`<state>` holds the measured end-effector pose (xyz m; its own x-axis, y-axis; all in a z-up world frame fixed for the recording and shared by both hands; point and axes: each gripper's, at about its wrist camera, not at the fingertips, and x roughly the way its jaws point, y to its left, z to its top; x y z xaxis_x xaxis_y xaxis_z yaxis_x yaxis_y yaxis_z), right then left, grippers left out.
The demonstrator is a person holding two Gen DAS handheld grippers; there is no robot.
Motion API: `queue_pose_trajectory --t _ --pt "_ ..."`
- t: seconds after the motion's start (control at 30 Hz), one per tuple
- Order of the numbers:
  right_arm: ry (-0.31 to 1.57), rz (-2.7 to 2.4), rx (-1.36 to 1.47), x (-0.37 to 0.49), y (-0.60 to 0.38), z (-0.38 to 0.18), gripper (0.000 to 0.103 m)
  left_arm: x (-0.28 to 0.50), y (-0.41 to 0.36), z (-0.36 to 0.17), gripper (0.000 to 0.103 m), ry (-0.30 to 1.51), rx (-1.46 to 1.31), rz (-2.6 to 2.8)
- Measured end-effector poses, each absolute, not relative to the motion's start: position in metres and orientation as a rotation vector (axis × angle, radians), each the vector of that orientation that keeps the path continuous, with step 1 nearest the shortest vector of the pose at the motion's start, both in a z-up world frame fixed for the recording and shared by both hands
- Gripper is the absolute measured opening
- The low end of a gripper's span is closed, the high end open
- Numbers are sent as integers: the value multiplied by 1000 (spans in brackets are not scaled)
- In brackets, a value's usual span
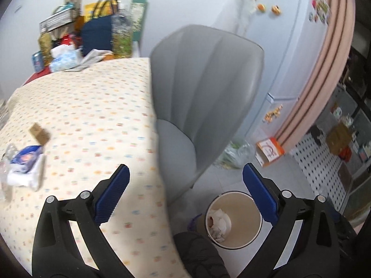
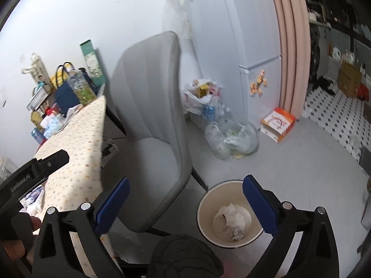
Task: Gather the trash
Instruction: 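Move both tools back over the table toward the remaining trash, then close the left gripper on the crumpled clear plastic bag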
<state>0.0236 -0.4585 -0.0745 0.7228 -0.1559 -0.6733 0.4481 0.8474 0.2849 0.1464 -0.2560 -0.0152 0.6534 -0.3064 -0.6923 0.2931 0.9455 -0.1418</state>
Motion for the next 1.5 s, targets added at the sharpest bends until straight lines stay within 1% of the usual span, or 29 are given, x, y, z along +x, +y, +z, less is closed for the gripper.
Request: queue_pose_trajectory --t 0.43,0.8,1.13,1.5 --pt "656 -201 329 39 -358 -24 95 130 -129 10 97 697 -161 -190" --pt "647 -83 221 48 -275 2 95 116 -38 9 97 658 -258 -80" --pt "658 14 144 61 -209 6 95 111 35 1 97 652 -335 24" --pt "688 84 98 83 -159 0 95 115 80 -16 97 669 -386 93"
